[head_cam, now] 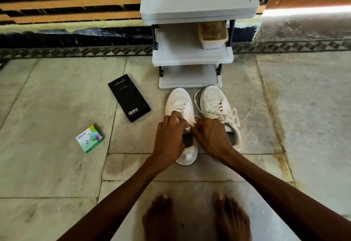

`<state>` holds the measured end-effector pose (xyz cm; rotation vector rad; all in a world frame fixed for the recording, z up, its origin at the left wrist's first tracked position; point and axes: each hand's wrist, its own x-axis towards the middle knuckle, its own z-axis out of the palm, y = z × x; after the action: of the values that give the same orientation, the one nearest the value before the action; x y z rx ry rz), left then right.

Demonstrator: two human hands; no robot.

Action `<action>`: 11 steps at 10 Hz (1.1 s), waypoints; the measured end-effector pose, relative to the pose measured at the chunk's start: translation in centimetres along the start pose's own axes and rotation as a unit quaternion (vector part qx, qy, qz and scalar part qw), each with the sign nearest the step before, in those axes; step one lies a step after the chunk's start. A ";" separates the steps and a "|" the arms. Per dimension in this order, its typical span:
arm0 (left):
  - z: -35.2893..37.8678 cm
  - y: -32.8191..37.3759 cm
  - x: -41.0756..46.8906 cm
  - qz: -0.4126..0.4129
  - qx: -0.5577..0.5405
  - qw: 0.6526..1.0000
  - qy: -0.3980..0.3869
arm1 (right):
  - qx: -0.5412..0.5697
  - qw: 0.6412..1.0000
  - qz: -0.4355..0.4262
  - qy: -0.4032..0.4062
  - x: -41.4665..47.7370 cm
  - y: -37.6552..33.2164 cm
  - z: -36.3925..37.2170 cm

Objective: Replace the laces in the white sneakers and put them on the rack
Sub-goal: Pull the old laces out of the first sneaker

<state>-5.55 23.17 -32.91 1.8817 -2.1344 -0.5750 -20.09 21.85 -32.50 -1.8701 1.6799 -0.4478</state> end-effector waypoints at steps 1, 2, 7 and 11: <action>-1.5 -0.7 1.5 -0.278 -0.573 0.771 0.004 | 0.014 1.000 0.009 0.000 0.0 -0.2 -0.1; -1.8 -1.1 1.3 -0.308 -0.718 0.624 0.003 | -0.024 1.000 0.005 -0.009 -0.1 -0.6 0.6; -4.2 0.1 2.1 -0.052 -0.133 0.990 -0.019 | -0.013 1.000 0.006 -0.007 -0.1 0.0 0.6; -5.7 0.1 2.1 0.039 -0.178 0.967 -0.177 | 0.035 0.999 0.026 0.004 -0.5 0.6 0.4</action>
<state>-3.54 20.31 -27.95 1.5834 -2.1091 -1.2634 -20.37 22.43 -33.08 -1.7735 1.6921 -0.4867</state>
